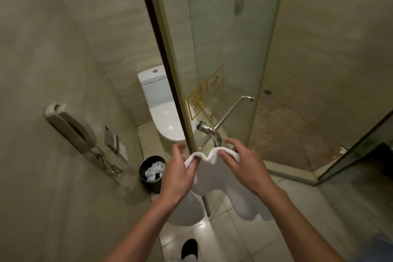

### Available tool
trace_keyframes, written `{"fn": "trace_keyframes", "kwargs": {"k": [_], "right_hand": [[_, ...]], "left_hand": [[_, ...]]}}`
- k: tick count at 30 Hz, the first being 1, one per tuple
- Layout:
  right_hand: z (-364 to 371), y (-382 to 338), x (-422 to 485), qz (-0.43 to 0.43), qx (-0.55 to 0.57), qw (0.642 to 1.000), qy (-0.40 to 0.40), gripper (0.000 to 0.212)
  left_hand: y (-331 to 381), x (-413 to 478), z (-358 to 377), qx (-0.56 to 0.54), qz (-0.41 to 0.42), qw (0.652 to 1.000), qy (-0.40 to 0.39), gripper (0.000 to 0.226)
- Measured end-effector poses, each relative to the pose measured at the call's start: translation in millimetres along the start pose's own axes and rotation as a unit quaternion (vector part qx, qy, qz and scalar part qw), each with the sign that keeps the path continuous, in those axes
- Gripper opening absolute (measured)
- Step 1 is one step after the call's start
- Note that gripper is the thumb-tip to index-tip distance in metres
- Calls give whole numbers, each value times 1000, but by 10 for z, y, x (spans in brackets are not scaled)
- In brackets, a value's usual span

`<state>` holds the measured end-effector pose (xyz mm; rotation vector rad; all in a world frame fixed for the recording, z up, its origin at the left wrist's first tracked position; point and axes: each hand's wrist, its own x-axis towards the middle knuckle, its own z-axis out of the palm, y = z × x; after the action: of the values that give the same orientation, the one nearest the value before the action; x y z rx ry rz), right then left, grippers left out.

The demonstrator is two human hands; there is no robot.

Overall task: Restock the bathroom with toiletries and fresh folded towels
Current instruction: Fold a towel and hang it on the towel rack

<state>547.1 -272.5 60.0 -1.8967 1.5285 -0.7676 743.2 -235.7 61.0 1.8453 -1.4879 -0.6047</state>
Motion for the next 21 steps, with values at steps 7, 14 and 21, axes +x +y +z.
{"fn": "trace_keyframes", "kwargs": {"k": [7,14,21], "right_hand": [[145,-223,167,-3,-22,1000,-15,42],[301,-217,132,14,-15,1000,16,46],[245,-151,-44,43,6,999,32,52]], "left_hand": [[-103,229,-127,31,50,997,-51,53],[-201,282,-108,9,83,996,-39,46],[-203,166,-29,-18,105,993,-55,40]]}}
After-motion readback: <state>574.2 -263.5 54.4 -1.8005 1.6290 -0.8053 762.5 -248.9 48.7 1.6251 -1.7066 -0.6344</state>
